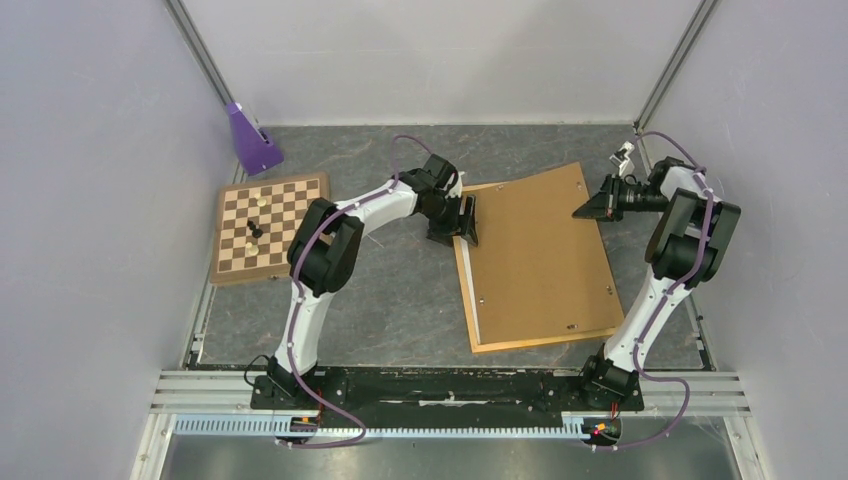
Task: Put the photo into the frame
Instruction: Turn over the photo frame item on the photo frame.
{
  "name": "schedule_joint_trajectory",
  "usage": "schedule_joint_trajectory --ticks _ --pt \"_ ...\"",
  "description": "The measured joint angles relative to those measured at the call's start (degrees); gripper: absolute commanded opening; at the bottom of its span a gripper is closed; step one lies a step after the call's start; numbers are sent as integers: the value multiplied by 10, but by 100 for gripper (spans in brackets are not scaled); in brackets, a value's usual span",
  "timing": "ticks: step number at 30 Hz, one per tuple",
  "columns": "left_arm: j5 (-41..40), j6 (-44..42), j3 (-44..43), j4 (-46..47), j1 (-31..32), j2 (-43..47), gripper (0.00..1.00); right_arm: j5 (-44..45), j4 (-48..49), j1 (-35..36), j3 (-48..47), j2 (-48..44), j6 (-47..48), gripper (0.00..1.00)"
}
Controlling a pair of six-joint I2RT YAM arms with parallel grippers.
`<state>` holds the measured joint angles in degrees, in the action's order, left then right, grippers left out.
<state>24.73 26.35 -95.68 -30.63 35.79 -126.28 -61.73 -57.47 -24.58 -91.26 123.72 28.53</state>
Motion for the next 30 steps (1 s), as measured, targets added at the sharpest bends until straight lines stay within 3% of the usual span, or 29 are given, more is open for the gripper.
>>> schedule_joint_trajectory --ticks 13,21,30 --pt "-6 -18 -102 -101 0 -52 78 6 -4 28 -24 1 4 0" --pt "-16 -36 -113 -109 0 -54 78 6 2 36 -33 20 5 0" --pt "-27 -40 -115 -125 -1 -54 79 1 75 34 37 12 -30 0"
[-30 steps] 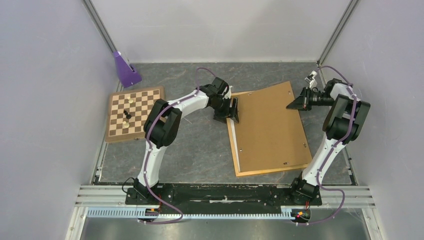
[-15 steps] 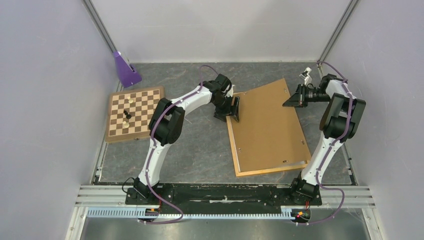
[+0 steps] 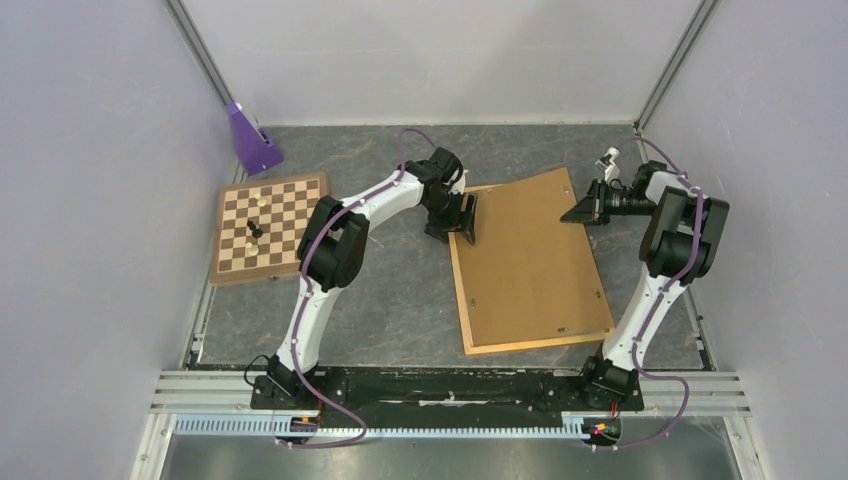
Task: Put the photo into the frame
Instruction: Turn over the photo frame item on the photo frame.
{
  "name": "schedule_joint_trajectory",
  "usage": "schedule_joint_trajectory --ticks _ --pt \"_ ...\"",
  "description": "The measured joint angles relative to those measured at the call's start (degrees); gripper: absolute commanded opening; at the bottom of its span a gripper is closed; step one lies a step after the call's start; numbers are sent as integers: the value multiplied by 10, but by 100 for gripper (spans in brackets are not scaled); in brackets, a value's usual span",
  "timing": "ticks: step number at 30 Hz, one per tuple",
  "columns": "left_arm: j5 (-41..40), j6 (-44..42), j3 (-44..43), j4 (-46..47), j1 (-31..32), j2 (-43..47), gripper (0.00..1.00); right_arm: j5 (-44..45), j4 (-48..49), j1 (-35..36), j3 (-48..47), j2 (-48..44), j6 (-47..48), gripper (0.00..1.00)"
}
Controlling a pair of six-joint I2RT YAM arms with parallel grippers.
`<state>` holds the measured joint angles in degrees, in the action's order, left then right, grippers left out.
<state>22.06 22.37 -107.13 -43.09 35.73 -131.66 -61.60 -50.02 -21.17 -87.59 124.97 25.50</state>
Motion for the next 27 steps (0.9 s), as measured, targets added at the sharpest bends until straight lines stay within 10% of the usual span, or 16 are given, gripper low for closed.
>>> schedule_joint_trajectory --ticks 27 --pt "-56 0 7 -5 0 8 79 4 242 0 207 -110 -169 0"
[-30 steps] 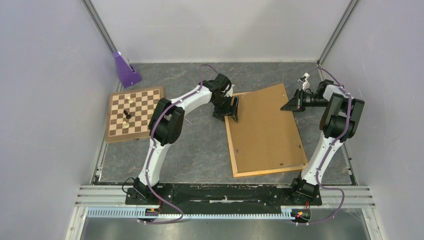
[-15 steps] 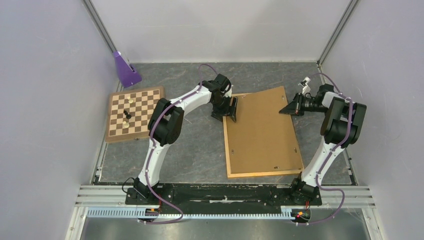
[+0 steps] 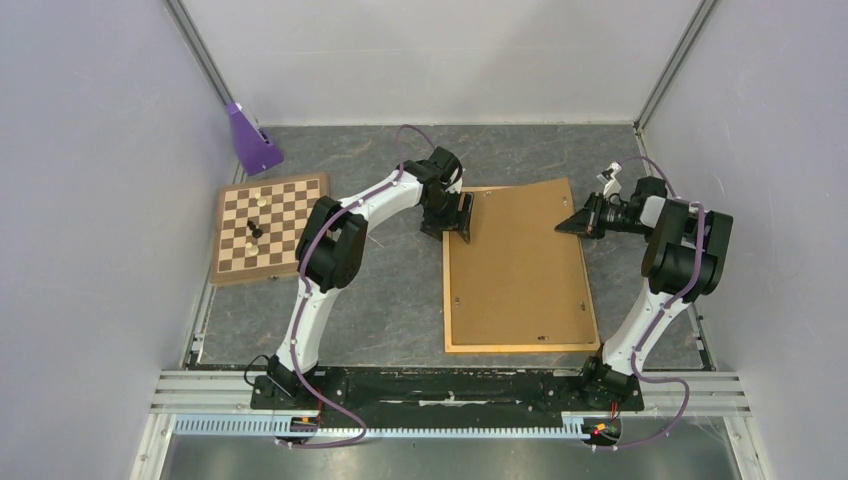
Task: Put the photo into the frame
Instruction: Turn over the photo frame item on the photo frame.
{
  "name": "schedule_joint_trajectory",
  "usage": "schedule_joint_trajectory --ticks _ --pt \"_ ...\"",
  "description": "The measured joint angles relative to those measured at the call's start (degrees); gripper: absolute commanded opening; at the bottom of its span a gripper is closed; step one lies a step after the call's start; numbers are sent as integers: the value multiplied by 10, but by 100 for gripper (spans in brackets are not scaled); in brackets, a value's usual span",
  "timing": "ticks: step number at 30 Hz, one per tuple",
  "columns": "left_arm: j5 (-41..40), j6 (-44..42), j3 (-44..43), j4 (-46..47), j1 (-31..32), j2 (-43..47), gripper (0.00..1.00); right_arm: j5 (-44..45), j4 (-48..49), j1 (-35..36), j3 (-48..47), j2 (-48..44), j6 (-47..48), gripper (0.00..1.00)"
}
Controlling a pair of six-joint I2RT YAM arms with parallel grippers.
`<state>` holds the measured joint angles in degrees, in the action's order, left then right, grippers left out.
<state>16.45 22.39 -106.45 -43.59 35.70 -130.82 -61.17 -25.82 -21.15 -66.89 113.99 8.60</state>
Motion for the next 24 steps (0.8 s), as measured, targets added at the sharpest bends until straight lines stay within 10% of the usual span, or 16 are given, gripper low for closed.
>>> schedule_joint_trajectory --ticks 24 --pt "-16 -9 -5 0 -7 0 79 22 109 11 76 -46 -67 5"
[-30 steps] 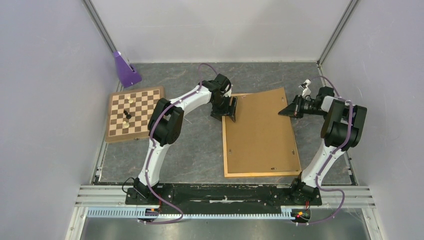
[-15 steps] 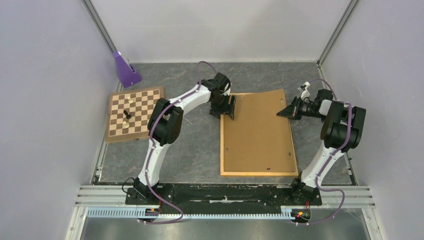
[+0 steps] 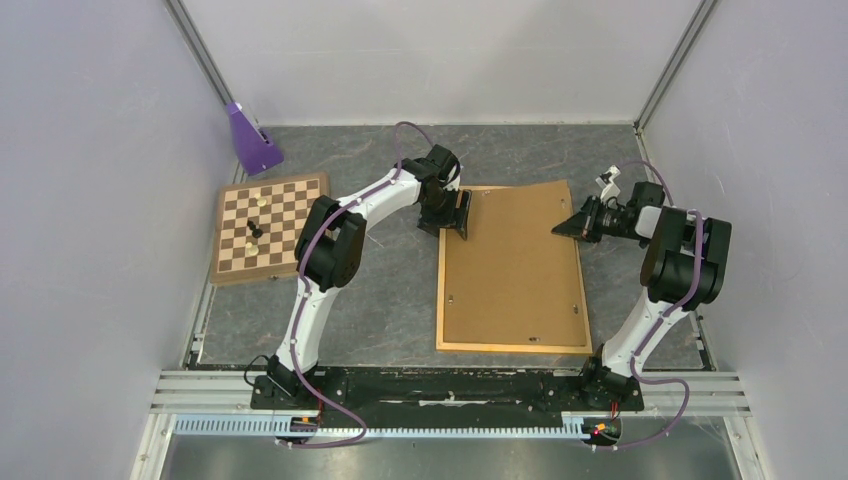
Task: Put the photo into the frame
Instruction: Turn over the photo frame item on the photo frame.
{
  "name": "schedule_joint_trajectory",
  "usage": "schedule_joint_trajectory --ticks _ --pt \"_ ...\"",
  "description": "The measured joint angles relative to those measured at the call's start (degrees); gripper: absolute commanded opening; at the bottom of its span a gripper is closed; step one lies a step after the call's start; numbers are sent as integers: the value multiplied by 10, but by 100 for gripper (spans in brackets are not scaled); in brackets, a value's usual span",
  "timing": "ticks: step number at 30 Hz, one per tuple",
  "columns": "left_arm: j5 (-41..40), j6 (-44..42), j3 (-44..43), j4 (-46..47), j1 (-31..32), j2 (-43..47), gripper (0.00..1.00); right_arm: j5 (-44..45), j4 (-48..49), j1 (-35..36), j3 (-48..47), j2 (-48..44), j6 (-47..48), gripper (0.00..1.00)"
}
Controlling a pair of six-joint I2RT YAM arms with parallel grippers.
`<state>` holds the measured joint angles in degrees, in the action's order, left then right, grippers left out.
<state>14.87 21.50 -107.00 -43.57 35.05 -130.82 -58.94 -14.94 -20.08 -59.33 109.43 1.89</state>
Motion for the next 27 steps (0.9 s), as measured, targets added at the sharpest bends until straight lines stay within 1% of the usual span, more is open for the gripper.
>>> schedule_joint_trajectory --ticks 7,9,11,13,17,23,27 --pt "-1 0 0 0 -1 0 79 8 29 2 20 -9 -17 5" --pt "-1 0 0 1 -1 0 79 11 35 3 24 -13 -21 8" --pt "-1 0 0 1 -1 0 79 14 38 4 26 -16 -23 15" --pt "-1 0 0 2 -2 0 79 23 40 7 27 -18 -23 26" --pt "-2 0 0 4 -2 0 79 68 55 15 35 -19 -11 41" --pt "2 0 0 15 -2 0 79 118 79 30 37 -37 16 54" --pt "4 0 0 23 -1 0 79 133 87 38 36 -44 28 64"
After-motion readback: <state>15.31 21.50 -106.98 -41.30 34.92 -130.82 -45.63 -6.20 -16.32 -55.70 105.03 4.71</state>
